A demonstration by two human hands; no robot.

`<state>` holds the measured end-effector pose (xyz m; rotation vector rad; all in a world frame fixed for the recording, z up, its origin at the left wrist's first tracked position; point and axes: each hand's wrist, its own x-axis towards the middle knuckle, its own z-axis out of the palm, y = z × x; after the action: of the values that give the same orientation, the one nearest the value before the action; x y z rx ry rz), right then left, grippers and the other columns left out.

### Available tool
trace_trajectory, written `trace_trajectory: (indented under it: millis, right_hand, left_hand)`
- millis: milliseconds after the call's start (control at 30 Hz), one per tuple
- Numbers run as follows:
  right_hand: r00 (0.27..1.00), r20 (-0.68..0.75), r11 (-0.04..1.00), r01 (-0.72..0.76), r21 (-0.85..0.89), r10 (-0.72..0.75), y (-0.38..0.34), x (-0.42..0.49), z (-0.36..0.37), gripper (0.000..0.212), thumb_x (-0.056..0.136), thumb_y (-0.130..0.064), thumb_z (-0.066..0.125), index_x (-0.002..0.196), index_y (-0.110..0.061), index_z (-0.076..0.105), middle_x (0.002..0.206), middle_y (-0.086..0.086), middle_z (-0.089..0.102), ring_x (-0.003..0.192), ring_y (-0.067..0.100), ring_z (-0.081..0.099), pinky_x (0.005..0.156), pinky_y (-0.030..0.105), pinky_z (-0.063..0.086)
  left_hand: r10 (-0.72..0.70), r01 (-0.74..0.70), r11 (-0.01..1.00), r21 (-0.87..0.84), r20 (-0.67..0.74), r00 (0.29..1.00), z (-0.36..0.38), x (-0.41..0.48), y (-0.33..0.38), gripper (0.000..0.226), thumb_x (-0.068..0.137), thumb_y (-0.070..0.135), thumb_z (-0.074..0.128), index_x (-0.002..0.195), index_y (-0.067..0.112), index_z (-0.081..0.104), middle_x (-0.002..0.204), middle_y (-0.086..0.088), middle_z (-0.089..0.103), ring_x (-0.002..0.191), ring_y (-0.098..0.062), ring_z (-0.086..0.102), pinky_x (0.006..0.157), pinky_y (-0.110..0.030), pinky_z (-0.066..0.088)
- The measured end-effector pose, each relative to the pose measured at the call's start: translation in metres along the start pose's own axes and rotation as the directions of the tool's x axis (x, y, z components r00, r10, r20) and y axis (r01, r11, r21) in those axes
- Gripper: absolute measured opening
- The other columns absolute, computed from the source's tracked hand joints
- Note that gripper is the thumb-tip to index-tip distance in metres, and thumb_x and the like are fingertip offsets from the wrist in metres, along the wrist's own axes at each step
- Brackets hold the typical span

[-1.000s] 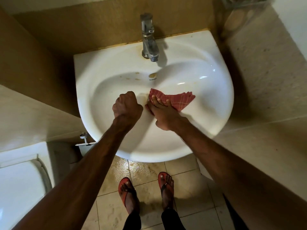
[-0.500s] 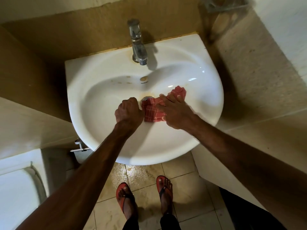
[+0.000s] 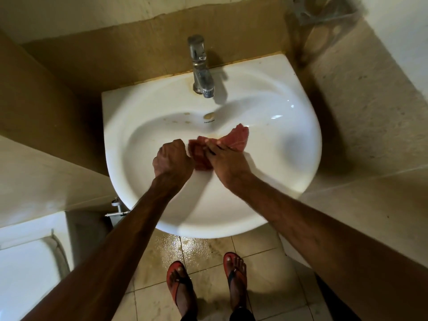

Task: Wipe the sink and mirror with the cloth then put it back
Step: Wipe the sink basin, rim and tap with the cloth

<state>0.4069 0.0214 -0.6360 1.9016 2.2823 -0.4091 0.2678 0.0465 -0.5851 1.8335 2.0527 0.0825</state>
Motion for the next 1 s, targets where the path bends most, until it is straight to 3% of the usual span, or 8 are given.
trace_trajectory:
  millis: [133, 200, 267, 333, 467, 633, 800, 1000]
  right_hand:
    - [0.993, -0.081, 0.955, -0.104, -0.278, 0.084, 0.037, -0.016, -0.018, 0.036, 0.092, -0.011, 0.049, 0.120, -0.024, 0.069, 0.120, -0.002, 0.071, 0.108, 0.021, 0.070, 0.072, 0.032, 0.054]
    - [0.987, -0.091, 0.930, -0.156, -0.334, 0.133, 0.056, -0.019, -0.035, 0.041, 0.085, -0.006, 0.045, 0.109, -0.020, 0.074, 0.102, 0.003, 0.076, 0.097, 0.030, 0.072, 0.081, 0.038, 0.059]
    - [0.966, -0.168, 0.919, -0.240, -0.313, 0.195, 0.074, -0.023, -0.051, 0.037, 0.078, 0.001, 0.054, 0.105, -0.010, 0.076, 0.093, 0.016, 0.076, 0.096, 0.048, 0.069, 0.097, 0.066, 0.050]
    - [0.896, -0.325, 0.898, -0.383, -0.217, 0.304, 0.093, -0.026, -0.065, 0.041, 0.072, 0.005, 0.057, 0.108, -0.008, 0.073, 0.094, 0.022, 0.074, 0.097, 0.052, 0.068, 0.103, 0.072, 0.043]
    - [0.792, -0.521, 0.927, -0.374, -0.004, 0.317, 0.107, -0.036, -0.073, 0.045, 0.081, 0.009, 0.060, 0.121, -0.010, 0.067, 0.122, 0.016, 0.070, 0.096, 0.041, 0.072, 0.083, 0.044, 0.057]
    - [0.826, -0.434, 0.902, -0.427, -0.064, 0.360, 0.103, -0.033, -0.069, 0.035, 0.083, 0.009, 0.062, 0.115, -0.005, 0.068, 0.136, 0.020, 0.058, 0.106, 0.043, 0.066, 0.091, 0.050, 0.054]
    - [0.816, -0.441, 0.768, -0.539, -0.345, 0.375, 0.091, -0.032, -0.050, 0.020, 0.085, 0.003, 0.061, 0.104, 0.001, 0.067, 0.131, 0.023, 0.056, 0.097, 0.039, 0.065, 0.085, 0.045, 0.053]
    - [0.944, -0.277, 0.712, -0.318, -0.626, 0.178, 0.095, -0.036, -0.045, 0.020, 0.088, -0.003, 0.049, 0.098, -0.011, 0.064, 0.115, 0.011, 0.051, 0.105, 0.030, 0.054, 0.083, 0.039, 0.046]
  left_hand:
    - [0.038, -0.037, 0.999, -0.034, 0.012, 0.999, 0.000, 0.002, 0.006, 0.035, 0.083, 0.004, 0.050, 0.114, 0.014, 0.065, 0.113, -0.008, 0.067, 0.105, -0.034, 0.062, 0.086, -0.033, 0.047]
    - [0.089, -0.088, 0.995, -0.041, 0.034, 0.995, 0.003, 0.002, 0.012, 0.035, 0.084, 0.007, 0.049, 0.115, 0.015, 0.065, 0.113, -0.008, 0.067, 0.105, -0.034, 0.063, 0.086, -0.034, 0.049]
    - [0.153, -0.150, 0.988, -0.045, 0.061, 0.986, 0.008, 0.001, 0.018, 0.032, 0.086, 0.011, 0.048, 0.114, 0.015, 0.063, 0.113, -0.006, 0.066, 0.106, -0.033, 0.063, 0.084, -0.035, 0.048]
    - [0.214, -0.210, 0.976, -0.050, 0.077, 0.974, 0.014, 0.000, 0.023, 0.030, 0.085, 0.012, 0.050, 0.112, 0.014, 0.061, 0.112, -0.006, 0.066, 0.103, -0.030, 0.062, 0.079, -0.033, 0.047]
    - [0.261, -0.261, 0.965, -0.006, 0.093, 0.961, 0.021, 0.005, 0.019, 0.024, 0.082, 0.011, 0.050, 0.105, 0.011, 0.059, 0.106, -0.006, 0.065, 0.101, -0.028, 0.060, 0.070, -0.031, 0.043]
    - [0.249, -0.254, 0.967, 0.020, 0.133, 0.959, 0.022, 0.008, 0.000, 0.027, 0.080, 0.007, 0.050, 0.106, 0.009, 0.058, 0.107, -0.006, 0.063, 0.104, -0.029, 0.058, 0.073, -0.032, 0.045]
    - [0.256, -0.262, 0.965, 0.021, 0.153, 0.954, 0.021, 0.010, -0.006, 0.027, 0.078, 0.004, 0.048, 0.103, 0.008, 0.057, 0.107, -0.005, 0.061, 0.103, -0.027, 0.057, 0.070, -0.030, 0.041]
    - [0.273, -0.284, 0.958, 0.046, 0.173, 0.947, 0.019, 0.010, 0.001, 0.028, 0.079, 0.007, 0.052, 0.106, 0.009, 0.056, 0.113, -0.006, 0.059, 0.109, -0.027, 0.055, 0.071, -0.031, 0.041]
